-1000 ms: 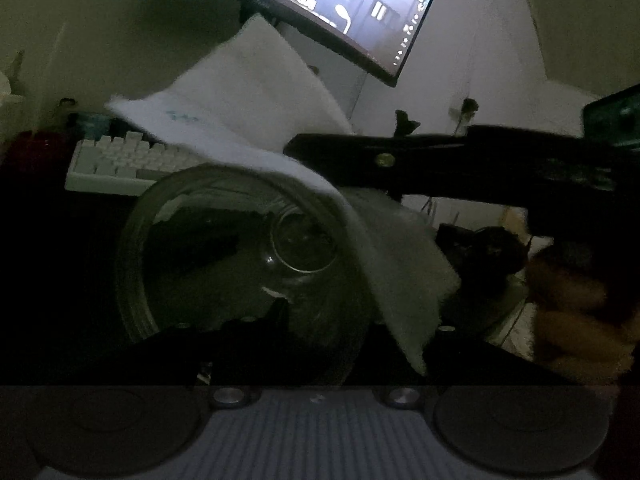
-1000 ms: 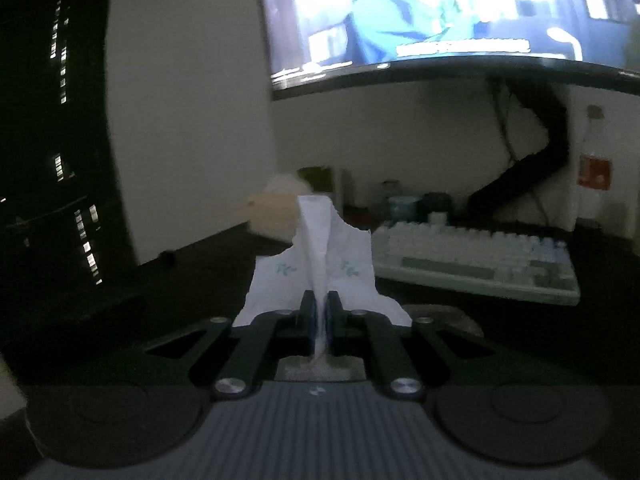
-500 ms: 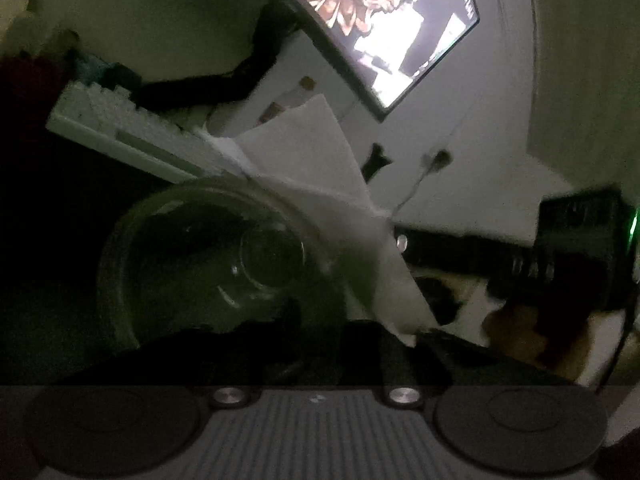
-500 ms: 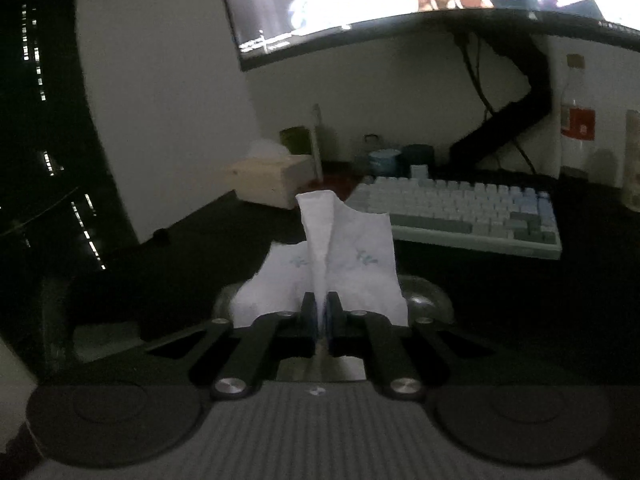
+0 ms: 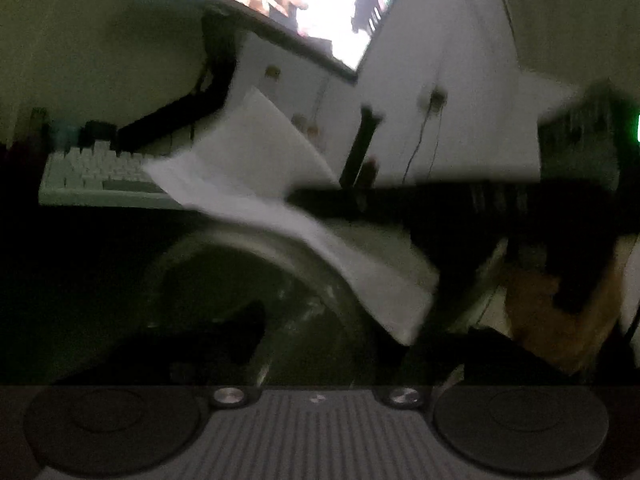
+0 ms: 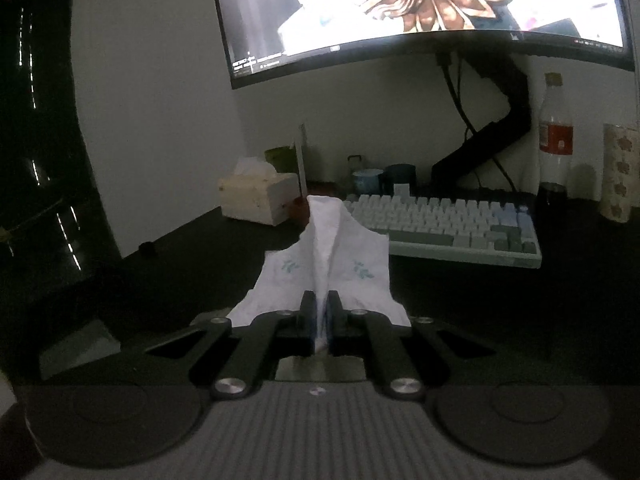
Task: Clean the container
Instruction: 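Rub the tissue along the jar's side and rim with the right tool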
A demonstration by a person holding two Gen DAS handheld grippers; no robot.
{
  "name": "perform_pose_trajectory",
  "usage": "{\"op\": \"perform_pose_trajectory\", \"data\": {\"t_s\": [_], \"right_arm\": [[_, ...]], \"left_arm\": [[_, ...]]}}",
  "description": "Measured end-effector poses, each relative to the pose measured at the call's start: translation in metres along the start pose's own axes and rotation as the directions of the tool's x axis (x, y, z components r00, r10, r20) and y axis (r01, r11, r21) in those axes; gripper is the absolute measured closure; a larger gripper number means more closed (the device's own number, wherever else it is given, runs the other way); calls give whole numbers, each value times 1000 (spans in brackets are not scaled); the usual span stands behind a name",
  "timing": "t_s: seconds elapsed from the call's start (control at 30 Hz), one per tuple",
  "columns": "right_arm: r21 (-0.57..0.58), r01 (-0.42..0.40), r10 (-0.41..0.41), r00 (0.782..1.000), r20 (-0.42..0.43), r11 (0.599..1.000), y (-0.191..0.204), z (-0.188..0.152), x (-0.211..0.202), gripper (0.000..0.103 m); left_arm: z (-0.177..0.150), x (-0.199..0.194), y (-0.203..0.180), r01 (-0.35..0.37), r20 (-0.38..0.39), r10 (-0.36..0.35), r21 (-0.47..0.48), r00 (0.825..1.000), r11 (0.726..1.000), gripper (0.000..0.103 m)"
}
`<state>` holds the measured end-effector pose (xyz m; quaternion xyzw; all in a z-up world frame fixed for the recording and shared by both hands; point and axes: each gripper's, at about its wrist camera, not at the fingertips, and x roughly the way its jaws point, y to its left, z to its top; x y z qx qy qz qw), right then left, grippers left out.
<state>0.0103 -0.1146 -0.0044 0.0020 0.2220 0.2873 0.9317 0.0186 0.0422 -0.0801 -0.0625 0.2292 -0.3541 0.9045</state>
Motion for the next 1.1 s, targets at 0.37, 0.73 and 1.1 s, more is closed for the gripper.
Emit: {"op": "perform_pose_trajectory", "data": {"t_s": [0.37,0.73,1.1], "right_arm": [[-44,133,-131,991,35,990,-8,-4,8,92],[-36,115,-115,993,21,993,-21,-1,14,92],[-124,-23,33,997,74,992,12,-13,9,93]], "left_arm": [[-6,6,3,4,6,-4,3,1000,1000,44],[-2,-1,10,-2,21,3,-38,1000,999,15],[6,-7,24,-20,30,22,-77,999,997,1]]}}
